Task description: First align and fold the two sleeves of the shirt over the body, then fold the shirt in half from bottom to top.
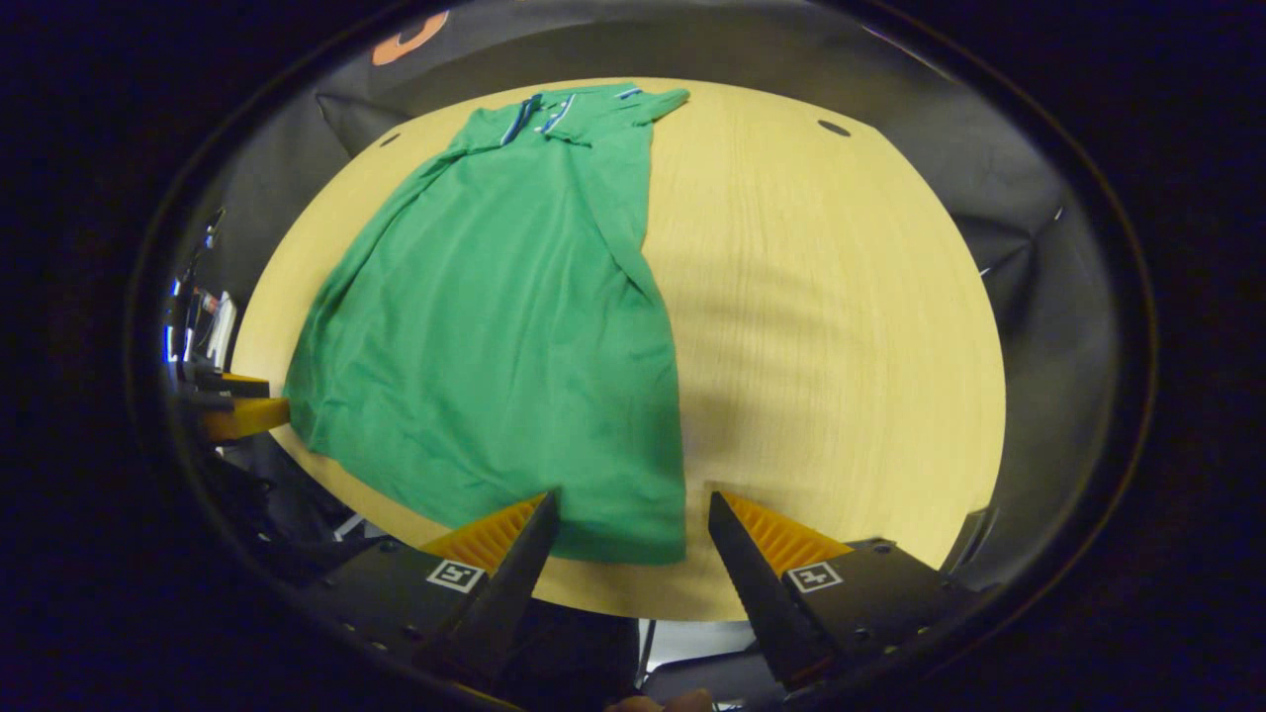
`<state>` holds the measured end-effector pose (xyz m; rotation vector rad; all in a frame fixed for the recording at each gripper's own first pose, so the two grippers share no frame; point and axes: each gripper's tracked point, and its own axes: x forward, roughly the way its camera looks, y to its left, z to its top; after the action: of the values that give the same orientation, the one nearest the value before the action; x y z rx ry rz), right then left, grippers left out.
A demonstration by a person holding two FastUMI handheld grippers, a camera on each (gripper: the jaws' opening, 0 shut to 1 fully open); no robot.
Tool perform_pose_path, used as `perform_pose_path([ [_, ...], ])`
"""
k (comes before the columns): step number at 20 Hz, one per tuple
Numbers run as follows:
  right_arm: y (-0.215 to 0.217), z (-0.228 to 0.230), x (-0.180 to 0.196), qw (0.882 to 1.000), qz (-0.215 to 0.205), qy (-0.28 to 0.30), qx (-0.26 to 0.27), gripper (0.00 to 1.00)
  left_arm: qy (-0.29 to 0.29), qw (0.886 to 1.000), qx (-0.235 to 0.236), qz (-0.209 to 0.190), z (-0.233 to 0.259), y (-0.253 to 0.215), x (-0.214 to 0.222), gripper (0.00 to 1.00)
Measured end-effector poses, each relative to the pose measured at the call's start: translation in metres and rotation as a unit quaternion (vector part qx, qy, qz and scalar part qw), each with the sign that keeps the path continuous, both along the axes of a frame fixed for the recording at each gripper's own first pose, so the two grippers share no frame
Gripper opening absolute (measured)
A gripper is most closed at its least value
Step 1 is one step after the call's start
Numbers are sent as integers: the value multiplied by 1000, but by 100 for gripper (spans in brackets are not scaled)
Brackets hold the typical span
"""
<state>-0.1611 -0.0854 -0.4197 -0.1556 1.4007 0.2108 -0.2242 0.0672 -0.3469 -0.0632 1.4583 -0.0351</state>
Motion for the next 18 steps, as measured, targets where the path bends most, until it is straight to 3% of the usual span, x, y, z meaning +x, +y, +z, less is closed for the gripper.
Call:
perform_pose_path([
  [5,-1,-5,0,1000,-5,6,-10,96,16,1000,16,-4,6,5,7,100],
  [9,0,-7,0,1000,-5,19,-17,94,22,1000,0,0,11,4,12,100],
  [10,0,-7,-1,1000,-8,24,-18,91,32,999,0,2,14,5,14,100],
  [11,0,-6,-2,999,-11,27,-18,79,36,999,-2,4,16,7,15,100],
  [13,3,-6,-3,999,-12,35,-14,53,41,999,-8,15,13,7,15,80],
  [15,12,-5,-4,999,-9,43,1,26,47,998,-32,25,11,-6,15,46],
  [16,11,-6,-4,999,-6,44,-1,11,52,998,-37,25,11,-10,14,21],
  [18,14,-2,-6,999,0,50,4,0,64,997,-50,10,12,-16,11,9],
])
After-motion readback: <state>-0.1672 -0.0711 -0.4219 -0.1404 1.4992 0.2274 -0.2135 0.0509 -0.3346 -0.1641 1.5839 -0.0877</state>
